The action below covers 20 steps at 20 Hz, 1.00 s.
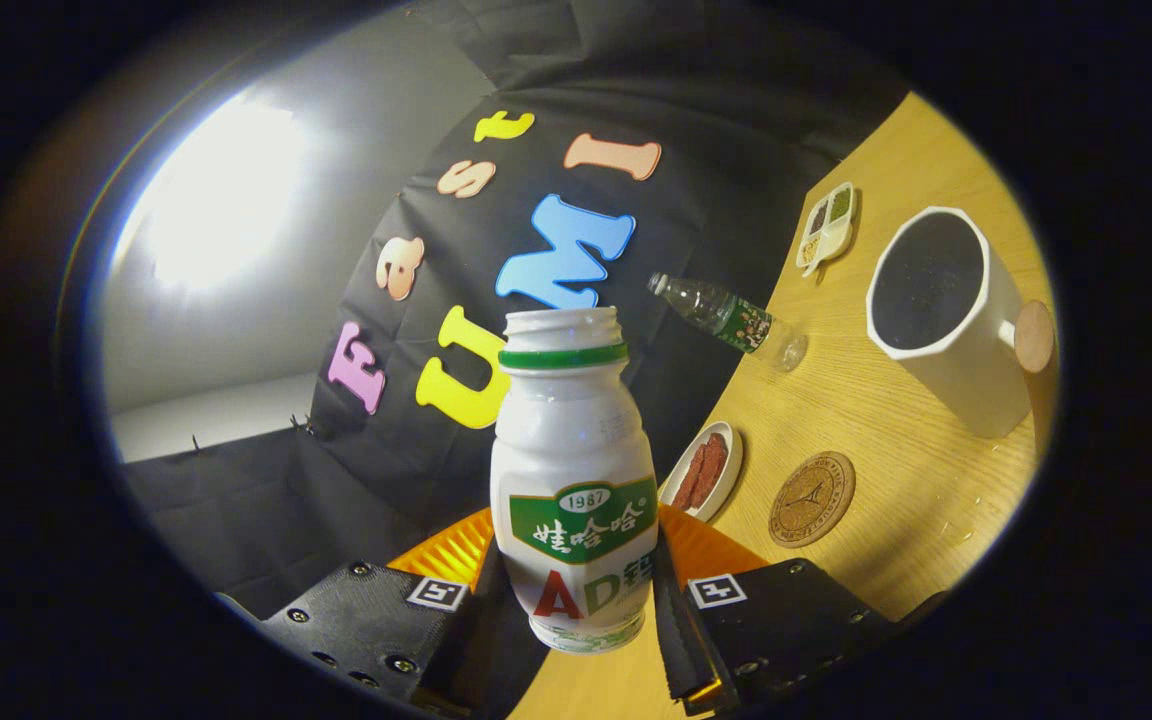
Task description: Take the bottle from table, then pour the juice into the cup, finally place the bottle on the coaster
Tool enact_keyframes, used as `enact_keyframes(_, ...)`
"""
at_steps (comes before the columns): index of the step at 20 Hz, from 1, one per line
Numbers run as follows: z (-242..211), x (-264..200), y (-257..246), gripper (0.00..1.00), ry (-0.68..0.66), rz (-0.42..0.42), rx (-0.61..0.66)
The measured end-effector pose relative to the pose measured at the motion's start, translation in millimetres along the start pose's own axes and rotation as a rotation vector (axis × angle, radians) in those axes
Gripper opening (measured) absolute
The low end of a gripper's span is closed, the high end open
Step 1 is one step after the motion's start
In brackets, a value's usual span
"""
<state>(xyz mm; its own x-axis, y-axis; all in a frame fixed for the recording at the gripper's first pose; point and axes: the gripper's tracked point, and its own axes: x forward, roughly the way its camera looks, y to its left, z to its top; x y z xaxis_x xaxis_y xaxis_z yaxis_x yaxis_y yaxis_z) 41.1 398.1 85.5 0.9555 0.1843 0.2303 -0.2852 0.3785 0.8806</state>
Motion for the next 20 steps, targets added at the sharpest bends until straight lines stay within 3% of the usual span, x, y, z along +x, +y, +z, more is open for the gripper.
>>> enact_keyframes(20,40.3,-1.0,9.8,0.65,-0.082,0.054,0.346)
